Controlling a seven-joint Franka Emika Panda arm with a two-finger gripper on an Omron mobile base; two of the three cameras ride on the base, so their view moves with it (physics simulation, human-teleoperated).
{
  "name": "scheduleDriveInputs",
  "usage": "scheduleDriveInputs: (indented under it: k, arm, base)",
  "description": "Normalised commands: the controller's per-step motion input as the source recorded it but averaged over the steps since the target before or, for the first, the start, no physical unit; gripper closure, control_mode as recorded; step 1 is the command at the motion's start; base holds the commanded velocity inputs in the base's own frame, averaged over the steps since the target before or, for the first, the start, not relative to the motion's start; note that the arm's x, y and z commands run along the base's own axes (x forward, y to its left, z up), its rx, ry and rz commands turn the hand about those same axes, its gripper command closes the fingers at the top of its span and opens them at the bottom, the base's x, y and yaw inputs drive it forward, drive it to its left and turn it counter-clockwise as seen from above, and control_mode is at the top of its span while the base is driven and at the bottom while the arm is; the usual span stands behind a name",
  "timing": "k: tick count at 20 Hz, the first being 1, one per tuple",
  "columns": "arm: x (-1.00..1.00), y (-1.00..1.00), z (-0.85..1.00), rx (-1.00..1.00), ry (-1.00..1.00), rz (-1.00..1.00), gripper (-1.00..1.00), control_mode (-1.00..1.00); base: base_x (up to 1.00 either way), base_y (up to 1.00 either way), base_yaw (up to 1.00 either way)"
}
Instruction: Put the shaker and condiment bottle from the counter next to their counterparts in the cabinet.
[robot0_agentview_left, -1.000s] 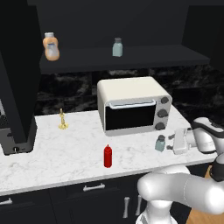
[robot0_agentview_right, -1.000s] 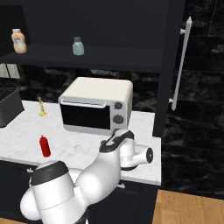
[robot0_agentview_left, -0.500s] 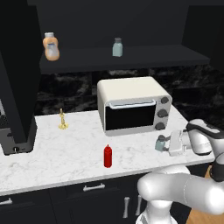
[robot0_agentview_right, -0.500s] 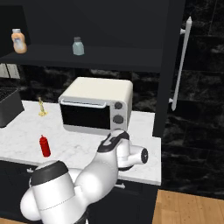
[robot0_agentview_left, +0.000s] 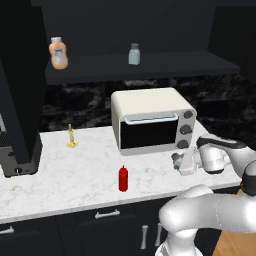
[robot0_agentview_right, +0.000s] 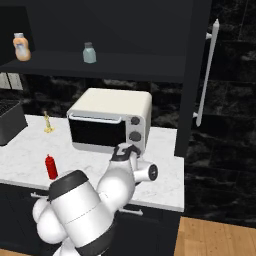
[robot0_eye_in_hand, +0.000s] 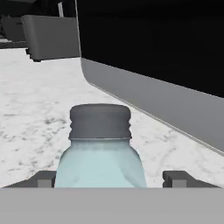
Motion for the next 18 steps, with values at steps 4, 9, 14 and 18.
scheduleDriveInputs:
  k: [4,9,14,18]
  arm:
    - [-0.08,-0.02,0.56,0.05,0.01,-0.04,1.0,-1.0]
    - [-0.61,0.02,1.0,0.13,0.0,-0.1,1.0,-1.0]
    - [-0.74,0.51,1.0,0.08,0.0,-0.14,1.0,-1.0]
    - [-0.31,0.43,1.0,0.09,0.0,-0.37,1.0,-1.0]
  base:
    - [0.0,0.0,0.0]
    - [0.0,0.0,0.0]
    - [0.0,0.0,0.0]
    - [0.0,0.0,0.0]
